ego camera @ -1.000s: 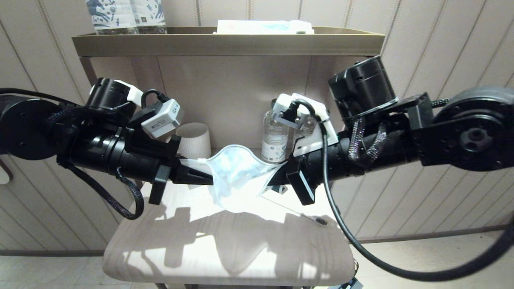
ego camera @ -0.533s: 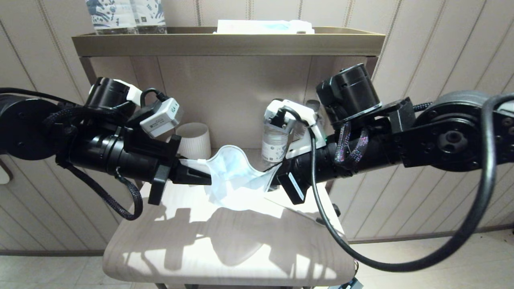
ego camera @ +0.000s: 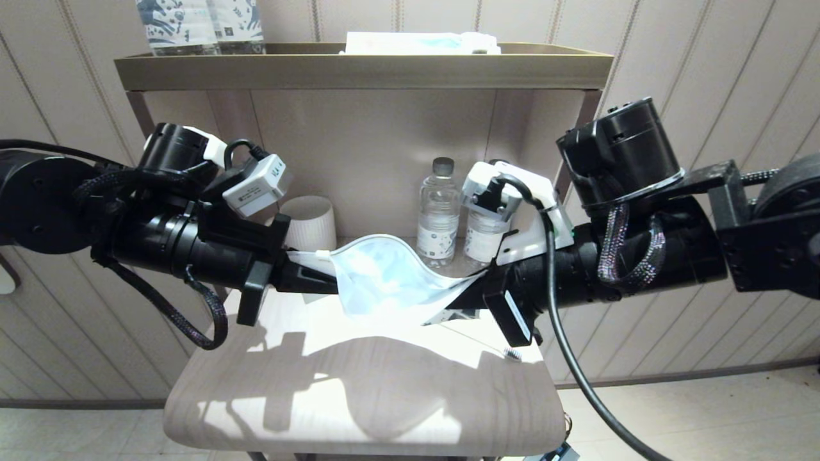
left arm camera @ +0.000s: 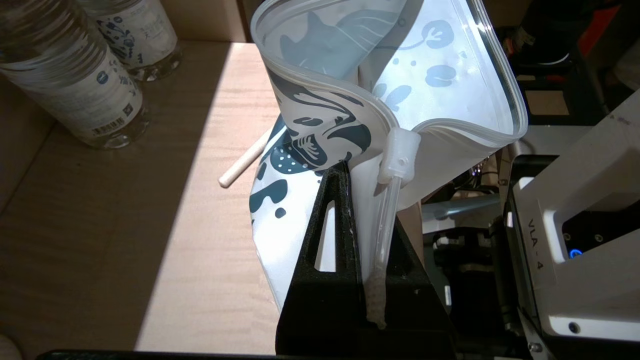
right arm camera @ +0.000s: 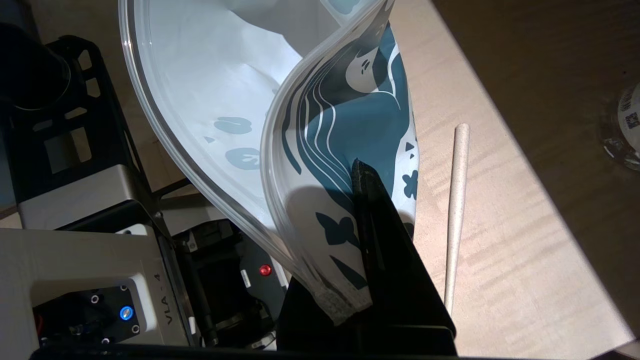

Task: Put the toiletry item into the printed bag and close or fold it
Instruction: Hand it to the other hand

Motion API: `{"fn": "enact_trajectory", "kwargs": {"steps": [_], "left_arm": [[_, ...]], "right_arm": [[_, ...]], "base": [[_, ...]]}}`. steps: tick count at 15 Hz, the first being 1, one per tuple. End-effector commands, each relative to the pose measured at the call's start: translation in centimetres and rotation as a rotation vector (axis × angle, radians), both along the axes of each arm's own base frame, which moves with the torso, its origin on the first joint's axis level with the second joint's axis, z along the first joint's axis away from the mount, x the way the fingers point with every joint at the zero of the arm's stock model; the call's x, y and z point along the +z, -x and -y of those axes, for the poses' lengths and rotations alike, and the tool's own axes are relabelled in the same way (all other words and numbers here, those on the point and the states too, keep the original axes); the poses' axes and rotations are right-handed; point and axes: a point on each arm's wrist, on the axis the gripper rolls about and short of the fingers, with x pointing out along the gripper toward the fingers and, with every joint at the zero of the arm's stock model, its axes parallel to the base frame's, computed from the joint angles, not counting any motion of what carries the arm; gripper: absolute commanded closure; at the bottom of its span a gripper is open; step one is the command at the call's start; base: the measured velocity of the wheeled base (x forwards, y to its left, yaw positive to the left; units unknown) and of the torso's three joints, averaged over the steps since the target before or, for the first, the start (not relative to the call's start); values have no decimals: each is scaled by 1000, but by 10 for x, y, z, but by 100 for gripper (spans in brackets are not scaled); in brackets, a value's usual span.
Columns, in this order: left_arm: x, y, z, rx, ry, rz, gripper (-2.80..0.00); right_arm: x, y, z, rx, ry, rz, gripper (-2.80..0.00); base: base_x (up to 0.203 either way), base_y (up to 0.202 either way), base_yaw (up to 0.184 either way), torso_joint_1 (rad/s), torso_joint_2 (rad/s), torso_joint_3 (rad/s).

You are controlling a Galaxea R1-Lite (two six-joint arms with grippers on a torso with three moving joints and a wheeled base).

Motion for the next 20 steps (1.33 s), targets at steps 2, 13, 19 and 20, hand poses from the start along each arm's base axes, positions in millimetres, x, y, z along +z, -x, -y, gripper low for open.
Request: {"fn": "enact_trajectory", "kwargs": {"steps": [2,13,19,20], "left_arm": [[-1,-1,1,-6,1,-1,0],[0,-1,0,-6,4,4,0],[11,-14,-13,56,19,30,0],[13,-18,-16,71,20,35,0]], "right_arm": [[9,4,1,-2,-9,24,0],[4,11,3,-46,60,4,-280],[-3,37,27,-59,97,-34,-280],[-7,39,29,-68,108,-42,-280]], "base": [[0,0,0,0,0,0],[0,0,0,0,0,0],[0,0,0,0,0,0],[0,0,0,0,0,0]]}}
